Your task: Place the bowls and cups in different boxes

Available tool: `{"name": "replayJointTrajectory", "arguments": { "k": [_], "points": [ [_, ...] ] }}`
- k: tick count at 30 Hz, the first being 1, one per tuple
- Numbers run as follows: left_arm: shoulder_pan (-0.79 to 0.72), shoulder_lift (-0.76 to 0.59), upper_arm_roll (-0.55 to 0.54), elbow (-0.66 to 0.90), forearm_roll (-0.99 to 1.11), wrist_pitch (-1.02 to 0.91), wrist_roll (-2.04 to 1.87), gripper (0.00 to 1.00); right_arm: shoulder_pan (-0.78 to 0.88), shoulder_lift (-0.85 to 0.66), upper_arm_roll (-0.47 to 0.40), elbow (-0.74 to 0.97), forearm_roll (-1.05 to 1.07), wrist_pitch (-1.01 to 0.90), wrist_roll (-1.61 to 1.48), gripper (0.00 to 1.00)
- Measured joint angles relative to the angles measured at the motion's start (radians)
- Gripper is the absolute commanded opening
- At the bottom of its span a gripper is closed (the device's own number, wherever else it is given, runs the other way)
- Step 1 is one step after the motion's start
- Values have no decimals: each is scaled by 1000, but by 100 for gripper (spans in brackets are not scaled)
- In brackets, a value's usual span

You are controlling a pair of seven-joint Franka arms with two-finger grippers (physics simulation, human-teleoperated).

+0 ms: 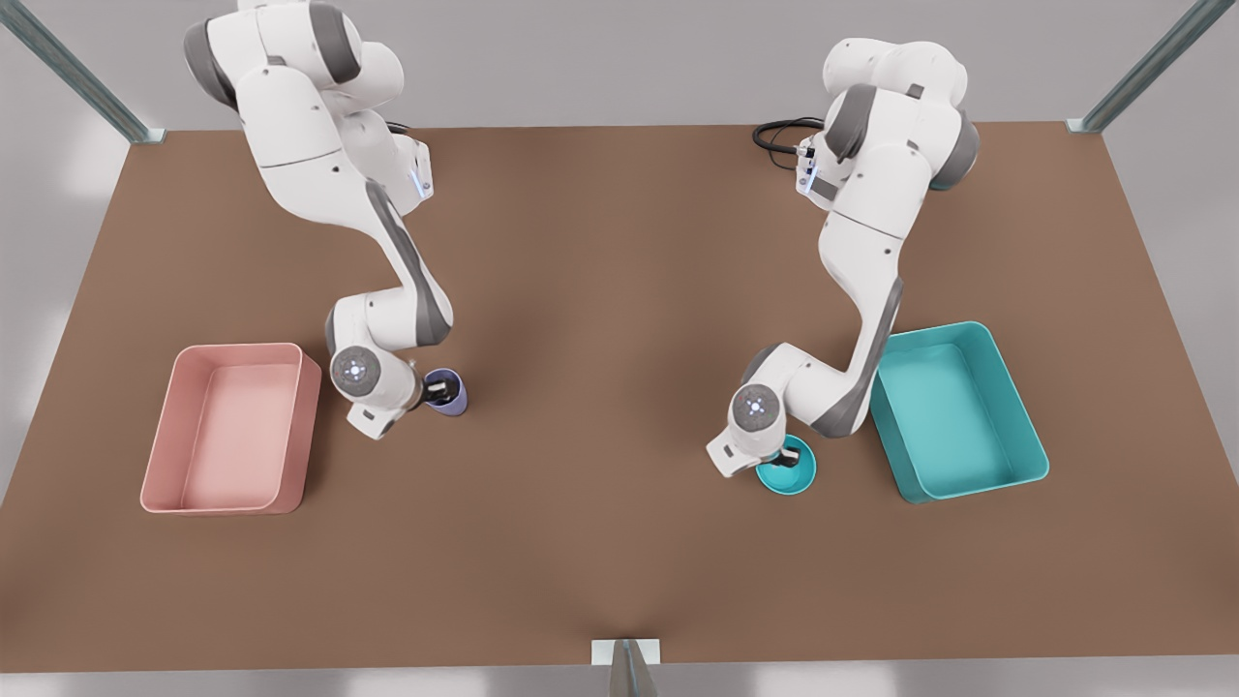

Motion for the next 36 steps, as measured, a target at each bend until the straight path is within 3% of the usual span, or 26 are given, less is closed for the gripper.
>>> {"name": "replayJointTrajectory", "arguments": {
  "k": [3,5,6,7,12,15,18,23,30,31,33,36],
  "points": [
    [1,-15,0,8,-2,-39,-28,21,-3,5,0,0,0,27,3,100],
    [-3,-21,0,10,-28,-55,-36,21,-6,5,0,0,2,39,3,45],
    [-3,-25,0,11,-39,-62,-39,21,-6,5,0,2,3,44,2,30],
    [-1,-40,1,12,-56,-76,-42,21,-6,6,0,5,6,49,0,23],
    [21,-262,40,28,-124,-266,-53,21,-5,10,-1,27,21,54,-15,21],
    [107,-304,109,54,-146,-374,-57,21,-8,7,-1,46,22,44,-24,21],
    [162,-307,215,-17,-213,-402,-56,21,-11,6,-1,74,12,24,-23,21],
    [177,-308,322,-191,-253,-323,-44,21,-45,-25,-10,213,1,-48,-40,21],
    [198,-232,341,-352,-265,-79,-32,21,-279,-122,-18,409,-13,-150,-260,21],
    [199,-228,341,-355,-267,-57,-30,100,-306,-126,-29,417,-18,-158,-299,21],
    [205,-242,340,-357,-269,-33,-27,100,-351,-108,-63,426,-25,-171,-373,21],
    [214,-376,304,-349,-273,-98,-20,100,-446,-62,-75,428,-28,-184,-471,21]
  ]
}}
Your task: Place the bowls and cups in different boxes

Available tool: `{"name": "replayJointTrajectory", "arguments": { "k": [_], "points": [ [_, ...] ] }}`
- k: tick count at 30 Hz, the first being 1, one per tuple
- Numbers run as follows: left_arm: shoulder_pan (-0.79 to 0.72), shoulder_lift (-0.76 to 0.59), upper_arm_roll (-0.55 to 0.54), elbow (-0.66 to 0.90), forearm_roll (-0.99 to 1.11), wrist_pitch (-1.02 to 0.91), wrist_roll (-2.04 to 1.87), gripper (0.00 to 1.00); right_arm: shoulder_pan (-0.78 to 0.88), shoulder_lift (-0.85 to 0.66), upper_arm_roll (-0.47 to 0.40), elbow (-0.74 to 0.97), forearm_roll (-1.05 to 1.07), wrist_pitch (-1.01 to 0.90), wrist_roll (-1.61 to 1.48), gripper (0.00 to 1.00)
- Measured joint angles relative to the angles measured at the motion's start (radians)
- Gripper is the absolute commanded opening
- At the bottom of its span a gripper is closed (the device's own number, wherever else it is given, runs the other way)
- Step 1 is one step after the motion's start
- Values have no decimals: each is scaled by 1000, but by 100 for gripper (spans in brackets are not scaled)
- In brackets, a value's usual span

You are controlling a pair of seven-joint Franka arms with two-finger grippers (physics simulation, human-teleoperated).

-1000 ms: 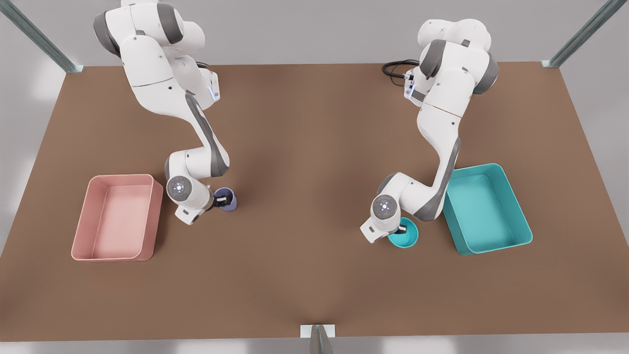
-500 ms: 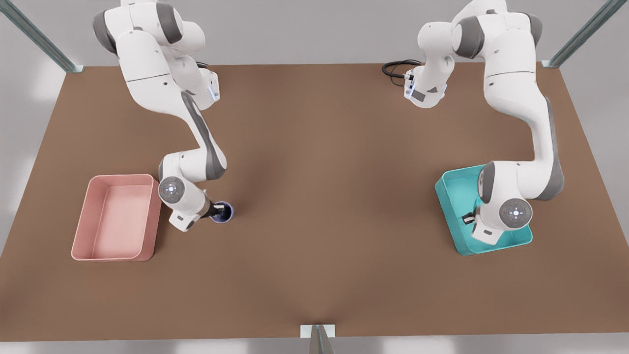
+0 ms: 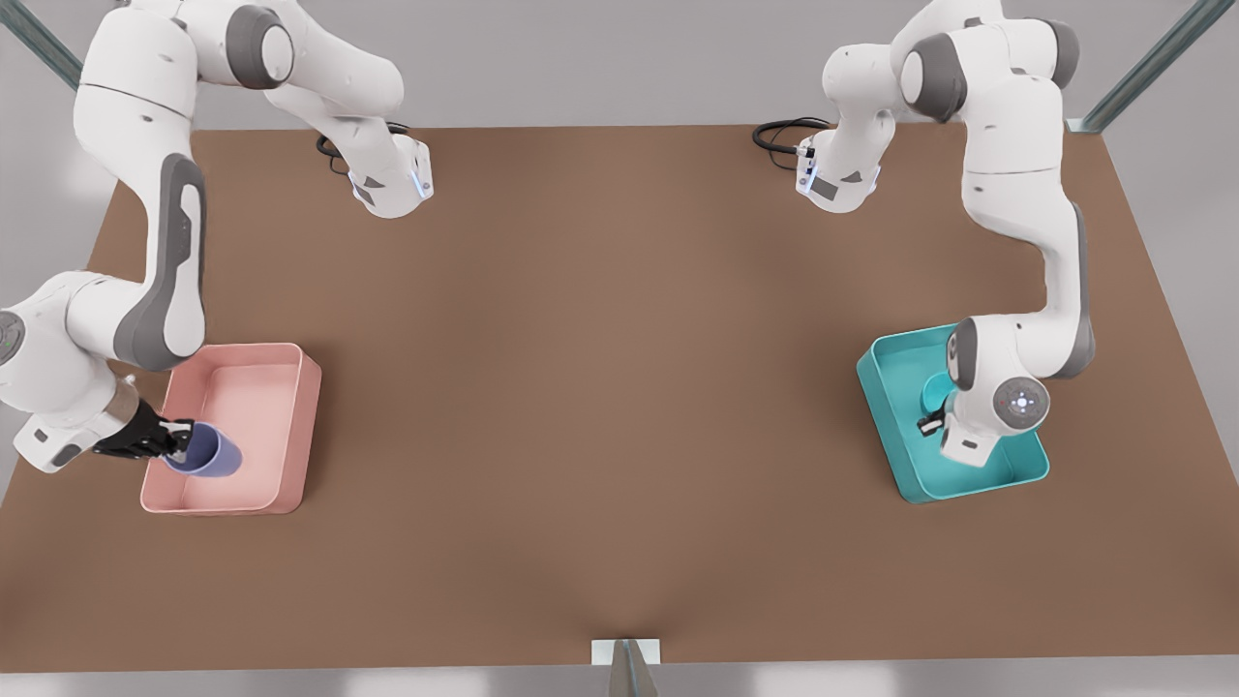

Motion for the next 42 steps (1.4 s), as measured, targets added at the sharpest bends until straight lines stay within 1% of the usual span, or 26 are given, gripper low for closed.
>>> {"name": "replayJointTrajectory", "arguments": {
  "k": [1,2,3,5,7,10,14,15,16,23,27,30,32,35,36,39,40,42],
  "points": [
    [3,-70,-39,23,-3,-53,3,100,-28,13,-1,1,2,-3,-31,21],
    [4,-123,-101,92,-13,-126,8,100,-54,32,-1,2,7,-3,-61,21],
    [-2,-152,-161,194,-34,-209,13,100,-70,61,-1,2,20,-3,-89,21],
    [-16,-171,-219,378,-69,-371,39,100,-82,133,-1,2,57,7,-140,21],
    [-44,-162,-249,487,-88,-495,66,100,-84,192,1,3,80,32,-186,21],
    [-51,-163,-267,528,-102,-626,100,100,-85,242,3,3,107,77,-247,21],
    [-55,-163,-307,541,-109,-730,137,100,-85,261,6,-2,129,122,-315,21],
    [-54,-162,-308,542,-110,-747,145,100,-84,262,7,-5,134,129,-329,56],
    [-52,-162,-309,542,-111,-762,152,100,-84,263,9,-9,138,134,-342,100],
    [-48,-160,-309,542,-111,-815,195,100,-83,255,15,-13,138,151,-409,100],
    [-48,-160,-309,541,-111,-827,213,100,-82,195,16,-11,146,96,-442,100],
    [-46,-162,-309,542,-111,-833,224,100,-75,92,14,13,141,-21,-461,100],
    [-46,-162,-308,542,-110,-836,231,100,-44,73,12,66,133,-115,-439,100],
    [-45,-160,-307,541,-109,-838,239,100,106,35,14,126,83,-291,-319,100],
    [-45,-160,-307,541,-109,-839,242,100,131,-8,16,119,71,-340,-278,100],
    [-45,-159,-306,541,-108,-840,249,100,168,-214,17,51,20,-452,-170,100],
    [-44,-159,-306,541,-104,-840,251,100,176,-257,18,41,6,-484,-138,100],
    [-44,-158,-306,540,-98,-841,255,100,189,-286,17,40,-12,-536,-77,100]
  ]
}}
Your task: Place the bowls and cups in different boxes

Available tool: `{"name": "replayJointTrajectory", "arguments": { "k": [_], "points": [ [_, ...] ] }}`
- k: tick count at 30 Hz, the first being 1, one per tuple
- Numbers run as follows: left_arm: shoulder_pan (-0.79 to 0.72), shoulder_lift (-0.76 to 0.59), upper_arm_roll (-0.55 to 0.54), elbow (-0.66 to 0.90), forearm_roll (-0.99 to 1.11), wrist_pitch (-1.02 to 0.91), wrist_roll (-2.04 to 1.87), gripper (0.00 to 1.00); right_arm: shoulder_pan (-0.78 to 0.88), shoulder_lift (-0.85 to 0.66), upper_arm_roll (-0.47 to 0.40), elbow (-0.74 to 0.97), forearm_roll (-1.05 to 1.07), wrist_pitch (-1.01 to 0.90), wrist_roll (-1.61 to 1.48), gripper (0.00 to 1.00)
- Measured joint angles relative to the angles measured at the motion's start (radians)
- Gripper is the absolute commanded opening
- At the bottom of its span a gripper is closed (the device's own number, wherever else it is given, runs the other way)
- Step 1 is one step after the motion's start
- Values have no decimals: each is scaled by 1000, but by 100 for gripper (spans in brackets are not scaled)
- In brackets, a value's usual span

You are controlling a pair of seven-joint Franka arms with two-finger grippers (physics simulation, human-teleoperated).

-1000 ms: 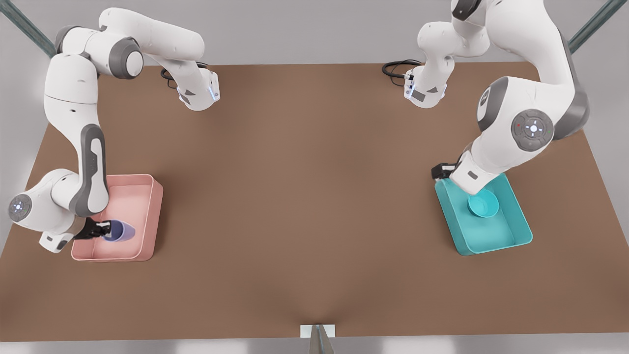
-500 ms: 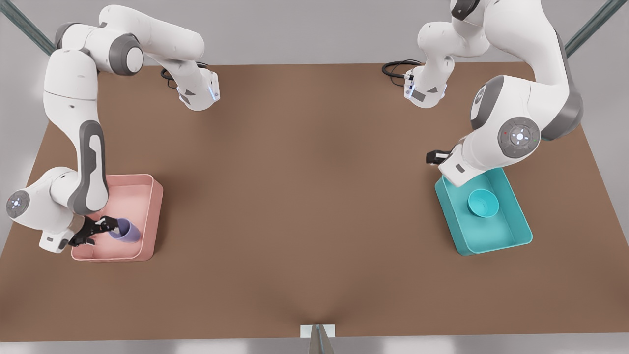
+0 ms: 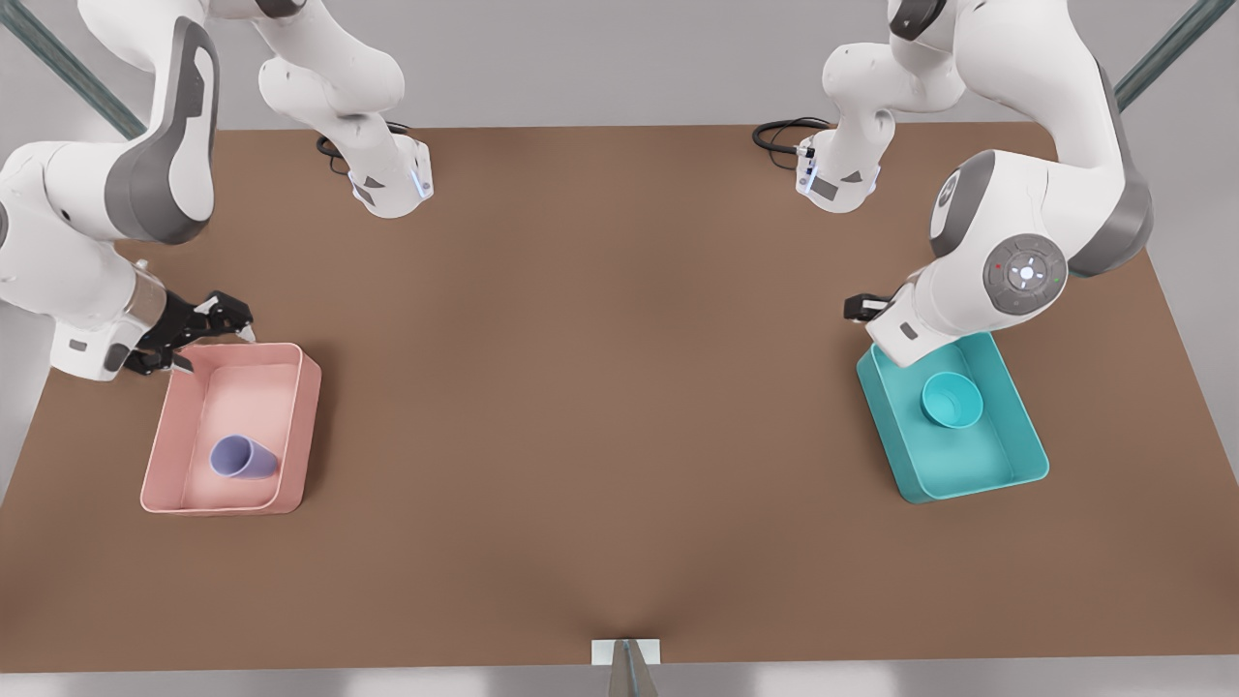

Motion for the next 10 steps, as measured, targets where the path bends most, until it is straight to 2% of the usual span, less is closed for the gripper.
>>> {"name": "replayJointTrajectory", "arguments": {
  "k": [10],
  "points": [
    [0,1,-2,-4,8,-1,14,100,35,-4,2,-11,-28,-103,219,100]
  ]
}}
